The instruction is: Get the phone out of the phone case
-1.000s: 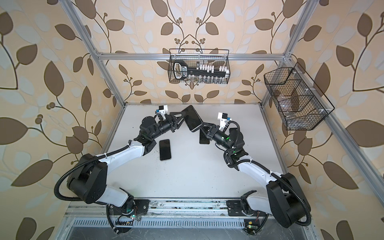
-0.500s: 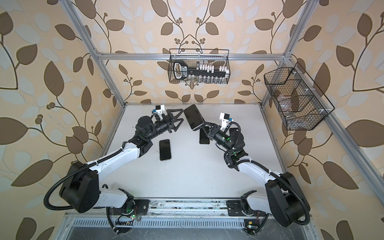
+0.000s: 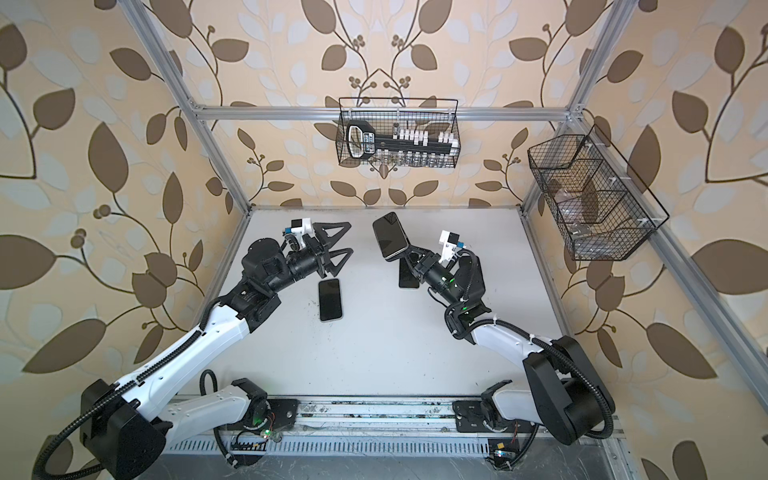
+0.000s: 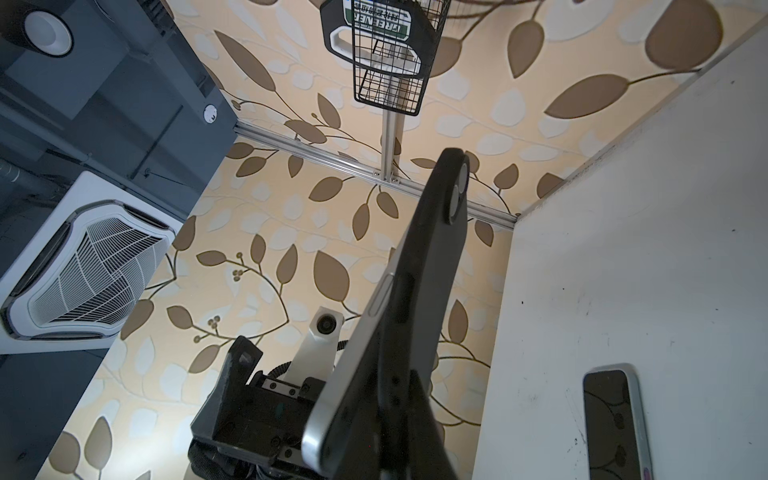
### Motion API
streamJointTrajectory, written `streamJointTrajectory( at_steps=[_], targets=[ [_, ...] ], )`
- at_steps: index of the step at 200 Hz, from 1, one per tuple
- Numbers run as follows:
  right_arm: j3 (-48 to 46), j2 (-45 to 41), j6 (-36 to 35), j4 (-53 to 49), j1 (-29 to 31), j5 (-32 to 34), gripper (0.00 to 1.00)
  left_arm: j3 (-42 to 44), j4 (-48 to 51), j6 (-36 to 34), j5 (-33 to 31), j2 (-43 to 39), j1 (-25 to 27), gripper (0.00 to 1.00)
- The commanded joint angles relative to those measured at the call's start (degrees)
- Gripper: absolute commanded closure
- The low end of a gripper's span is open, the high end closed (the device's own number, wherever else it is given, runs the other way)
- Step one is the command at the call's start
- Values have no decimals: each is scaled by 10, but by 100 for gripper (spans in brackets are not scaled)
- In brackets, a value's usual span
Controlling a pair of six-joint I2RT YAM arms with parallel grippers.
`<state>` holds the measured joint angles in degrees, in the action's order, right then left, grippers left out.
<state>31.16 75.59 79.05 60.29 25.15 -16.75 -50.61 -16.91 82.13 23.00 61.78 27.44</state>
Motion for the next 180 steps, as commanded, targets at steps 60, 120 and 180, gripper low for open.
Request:
streamJointTrajectory(
  at_steps=[60,120,180],
  targets=[
    [-7,26,-19,105,57,130,100,3,21,43,-86,-25,52,1],
    [0,75,-26,163,98,189,100,4,-18,66,-108,5,82,1],
    [2,136,-25,243,137,247,100,0,-19,71,-117,25,90,1]
  ],
)
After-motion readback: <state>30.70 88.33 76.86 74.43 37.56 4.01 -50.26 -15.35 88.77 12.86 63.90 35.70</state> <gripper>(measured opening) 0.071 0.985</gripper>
